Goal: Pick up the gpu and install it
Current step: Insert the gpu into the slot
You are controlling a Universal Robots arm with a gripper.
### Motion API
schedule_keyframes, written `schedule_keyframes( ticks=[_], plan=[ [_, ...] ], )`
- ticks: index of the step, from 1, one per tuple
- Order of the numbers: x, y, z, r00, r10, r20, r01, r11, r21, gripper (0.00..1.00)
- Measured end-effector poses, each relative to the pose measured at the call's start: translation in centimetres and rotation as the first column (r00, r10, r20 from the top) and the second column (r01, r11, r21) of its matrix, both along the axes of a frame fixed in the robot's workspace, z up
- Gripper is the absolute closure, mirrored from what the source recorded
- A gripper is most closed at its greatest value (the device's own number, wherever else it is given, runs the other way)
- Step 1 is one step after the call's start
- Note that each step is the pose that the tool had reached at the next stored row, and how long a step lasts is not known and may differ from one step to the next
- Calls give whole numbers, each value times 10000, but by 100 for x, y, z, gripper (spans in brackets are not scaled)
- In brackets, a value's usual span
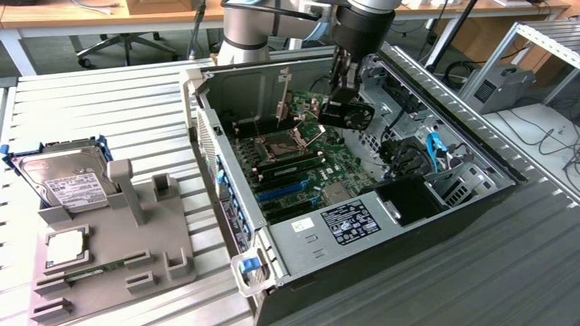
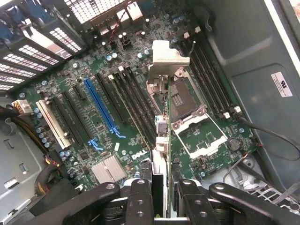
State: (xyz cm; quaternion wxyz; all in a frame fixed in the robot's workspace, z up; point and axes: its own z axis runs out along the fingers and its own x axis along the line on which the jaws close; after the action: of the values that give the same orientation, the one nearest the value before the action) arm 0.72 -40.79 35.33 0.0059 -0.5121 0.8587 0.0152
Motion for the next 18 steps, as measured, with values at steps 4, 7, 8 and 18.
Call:
schedule_keyframes(
  ticks=[4,7,8,18],
  plan=[
    [0,0,0,9999,138,0,-138,9999,0,74],
    [0,0,0,9997,258,0,-258,9997,0,74],
    [0,0,0,9996,291,0,-291,9996,0,74],
    [0,0,0,9978,659,0,-659,9978,0,74]
  ],
)
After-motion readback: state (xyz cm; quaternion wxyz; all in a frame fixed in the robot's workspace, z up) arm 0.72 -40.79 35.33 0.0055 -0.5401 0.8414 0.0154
